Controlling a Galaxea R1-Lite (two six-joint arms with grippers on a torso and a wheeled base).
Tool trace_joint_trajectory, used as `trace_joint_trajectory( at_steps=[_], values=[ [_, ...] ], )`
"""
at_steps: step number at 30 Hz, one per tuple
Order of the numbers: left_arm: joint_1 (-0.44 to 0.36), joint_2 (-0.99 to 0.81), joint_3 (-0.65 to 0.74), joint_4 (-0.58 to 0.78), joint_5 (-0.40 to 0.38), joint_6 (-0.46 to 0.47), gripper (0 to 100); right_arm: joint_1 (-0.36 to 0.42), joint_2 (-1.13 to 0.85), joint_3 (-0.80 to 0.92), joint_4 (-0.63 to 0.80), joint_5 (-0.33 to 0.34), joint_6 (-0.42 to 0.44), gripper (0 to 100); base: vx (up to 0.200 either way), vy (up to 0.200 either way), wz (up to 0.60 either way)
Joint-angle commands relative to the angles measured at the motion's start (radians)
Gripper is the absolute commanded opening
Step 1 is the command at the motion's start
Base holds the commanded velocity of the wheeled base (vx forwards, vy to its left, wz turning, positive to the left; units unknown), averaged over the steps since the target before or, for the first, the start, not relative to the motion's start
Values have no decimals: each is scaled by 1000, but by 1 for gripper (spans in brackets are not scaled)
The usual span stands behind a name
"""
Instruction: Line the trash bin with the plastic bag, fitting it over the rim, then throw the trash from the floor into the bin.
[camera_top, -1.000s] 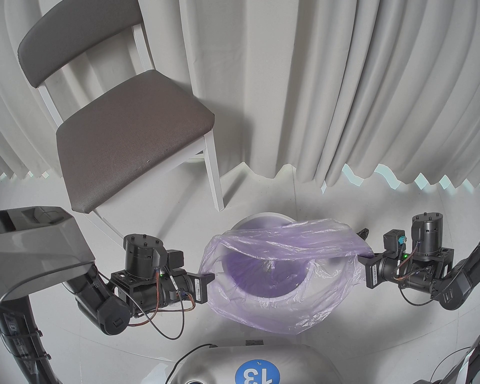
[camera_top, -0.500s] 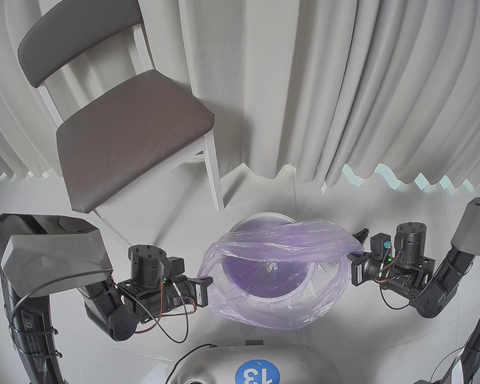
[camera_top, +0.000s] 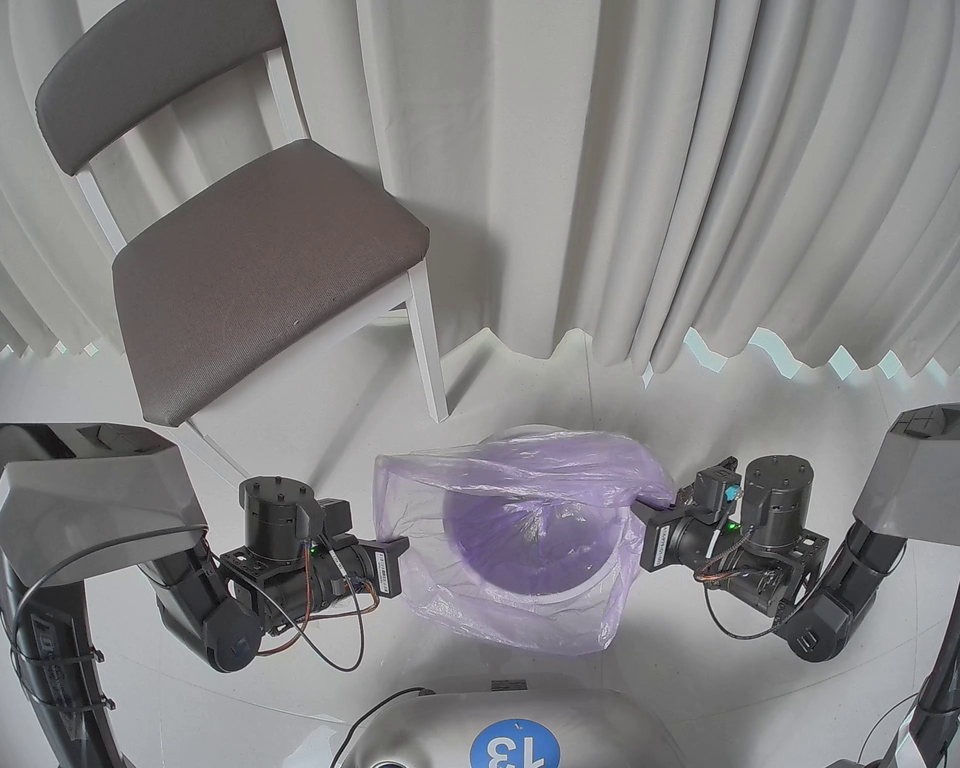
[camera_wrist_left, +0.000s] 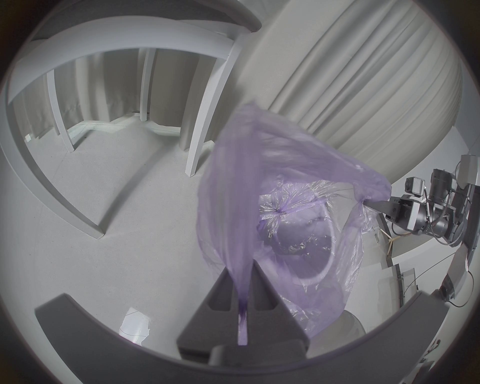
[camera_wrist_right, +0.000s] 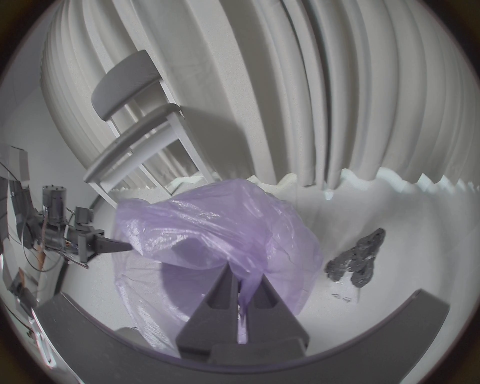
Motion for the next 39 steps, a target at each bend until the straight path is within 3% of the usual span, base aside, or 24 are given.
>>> trace_joint_trajectory(
  at_steps=[1,7,19,24,32,39],
  values=[
    [-18,-44,21,0,0,-1,0,78,-12,-12,-3,-6,35,0,0,0,0],
    [-53,-46,33,0,2,-1,0,145,3,-23,-13,-3,72,0,0,0,0],
    [-59,-33,33,0,2,-1,0,150,117,-64,-80,10,133,0,0,0,0],
    [-68,-38,47,0,2,15,0,165,169,-98,-95,49,235,0,0,0,0],
    [-57,-72,96,2,-6,91,0,188,250,-127,-187,49,253,0,0,0,0],
    [-59,-115,115,12,-14,93,0,219,276,-131,-203,49,276,0,0,0,0]
  ],
)
